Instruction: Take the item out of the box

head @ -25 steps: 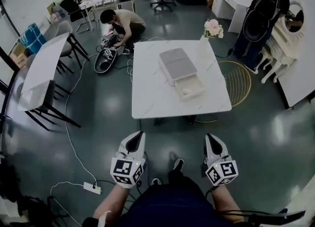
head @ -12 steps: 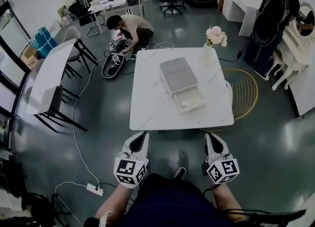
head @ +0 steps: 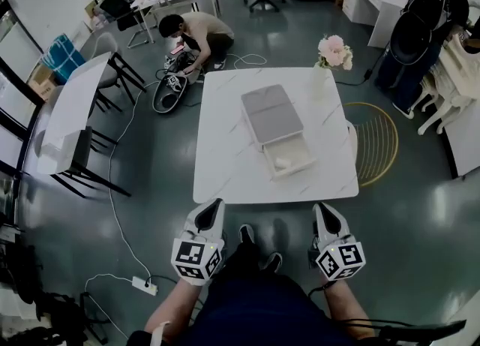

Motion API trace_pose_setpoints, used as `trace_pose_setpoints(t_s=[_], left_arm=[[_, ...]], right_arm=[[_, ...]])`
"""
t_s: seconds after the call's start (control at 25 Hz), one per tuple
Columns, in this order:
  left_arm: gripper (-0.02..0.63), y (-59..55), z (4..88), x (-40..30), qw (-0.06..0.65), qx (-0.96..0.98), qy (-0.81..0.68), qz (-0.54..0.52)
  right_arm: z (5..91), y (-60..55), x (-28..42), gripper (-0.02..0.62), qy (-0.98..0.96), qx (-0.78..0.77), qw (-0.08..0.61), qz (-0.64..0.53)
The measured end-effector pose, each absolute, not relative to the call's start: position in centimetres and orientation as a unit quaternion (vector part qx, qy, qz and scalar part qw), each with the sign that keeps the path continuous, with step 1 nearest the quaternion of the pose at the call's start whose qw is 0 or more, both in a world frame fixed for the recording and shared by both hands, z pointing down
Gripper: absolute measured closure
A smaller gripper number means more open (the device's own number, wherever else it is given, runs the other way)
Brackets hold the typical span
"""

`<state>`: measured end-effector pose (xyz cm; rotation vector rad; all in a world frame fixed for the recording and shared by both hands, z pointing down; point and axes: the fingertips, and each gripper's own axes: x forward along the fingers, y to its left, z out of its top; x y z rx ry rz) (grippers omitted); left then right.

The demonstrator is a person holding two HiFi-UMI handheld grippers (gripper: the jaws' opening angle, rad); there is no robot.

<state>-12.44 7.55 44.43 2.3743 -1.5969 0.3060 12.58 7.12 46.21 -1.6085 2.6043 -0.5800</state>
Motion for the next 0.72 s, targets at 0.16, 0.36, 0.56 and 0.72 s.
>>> trace_pose_setpoints(t_s=[0.16,0.36,0.56,0.72], left_arm=[[0.603,4.1,45.0,-12.3,0.135,0.824,-0.540,0.104],[0.603,-0.5,44.6,-12.7,0.133,0.836,-0.524,0.093],[0.603,-4.4,44.6,-14.4,0.138,0.840,-0.517,0.087],[0.603,-6.7,44.4,-15.3,0.140,0.847,-0.507,0.080]], right_arm=[[46.7,4.7,13.1,0.593,0.825,-0.532,0.006,-0.188],[46.1,0.4,12.4,0.592,0.819,-0.545,-0.002,-0.179],[45.3,-2.9,11.1,0.593,0.814,-0.554,-0.007,-0.173],[45.0,-4.7,10.2,0.592,0.811,-0.561,-0.019,-0.167]])
